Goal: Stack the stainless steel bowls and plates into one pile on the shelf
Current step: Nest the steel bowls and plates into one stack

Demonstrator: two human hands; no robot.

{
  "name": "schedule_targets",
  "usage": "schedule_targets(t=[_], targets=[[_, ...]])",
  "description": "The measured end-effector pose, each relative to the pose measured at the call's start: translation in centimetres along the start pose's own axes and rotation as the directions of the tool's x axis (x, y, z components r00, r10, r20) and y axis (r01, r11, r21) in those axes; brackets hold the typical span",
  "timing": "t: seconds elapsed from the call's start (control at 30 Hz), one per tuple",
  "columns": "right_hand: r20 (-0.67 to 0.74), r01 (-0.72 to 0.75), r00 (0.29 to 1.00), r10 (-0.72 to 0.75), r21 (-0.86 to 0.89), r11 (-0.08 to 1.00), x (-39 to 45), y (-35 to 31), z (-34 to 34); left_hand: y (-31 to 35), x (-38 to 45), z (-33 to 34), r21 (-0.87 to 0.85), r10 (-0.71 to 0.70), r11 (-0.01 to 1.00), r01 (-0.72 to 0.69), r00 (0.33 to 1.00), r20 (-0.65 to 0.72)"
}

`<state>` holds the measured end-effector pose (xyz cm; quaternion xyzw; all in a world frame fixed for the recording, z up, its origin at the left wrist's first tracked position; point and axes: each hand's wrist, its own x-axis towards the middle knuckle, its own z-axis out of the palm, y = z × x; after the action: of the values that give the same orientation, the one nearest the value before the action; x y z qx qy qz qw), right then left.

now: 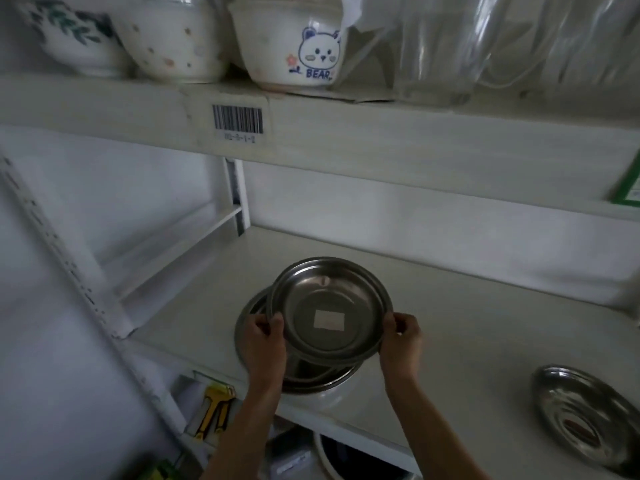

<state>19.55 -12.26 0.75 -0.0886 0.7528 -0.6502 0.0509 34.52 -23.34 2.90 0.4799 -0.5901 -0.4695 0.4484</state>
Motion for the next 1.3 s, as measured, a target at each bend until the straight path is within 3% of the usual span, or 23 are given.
schedule_targets(t=[0.27, 0.57, 0.93, 1.3], targets=[[0.066, -0.023, 0.997, 0.033, -0.158, 0.987, -1.8, 1.2, 2.2, -3.3, 1.2, -2.5, 0.275, -0.010, 0.961, 0.029, 0.997, -0.072], [0.025, 0.011, 1.000, -0.003, -0.330, 0.944, -1.9, 2.1, 2.8, -5.2, 1.9, -2.5, 0.458, 0.050, 0.889, -0.006, 0.995, -0.084], [0.033, 0.032, 0.999, -0.018, -0.531, 0.847, -1.1, 1.5, 3.4, -5.2, 2.7, -2.8, 0.538, -0.011, 0.842, 0.042, 0.998, -0.061], [0.108, 0.117, 0.992, -0.065, -0.605, 0.788, -0.9, 1.8, 3.2, -5.4, 2.8, -2.7, 0.527, -0.029, 0.847, 0.065, 0.997, -0.077]])
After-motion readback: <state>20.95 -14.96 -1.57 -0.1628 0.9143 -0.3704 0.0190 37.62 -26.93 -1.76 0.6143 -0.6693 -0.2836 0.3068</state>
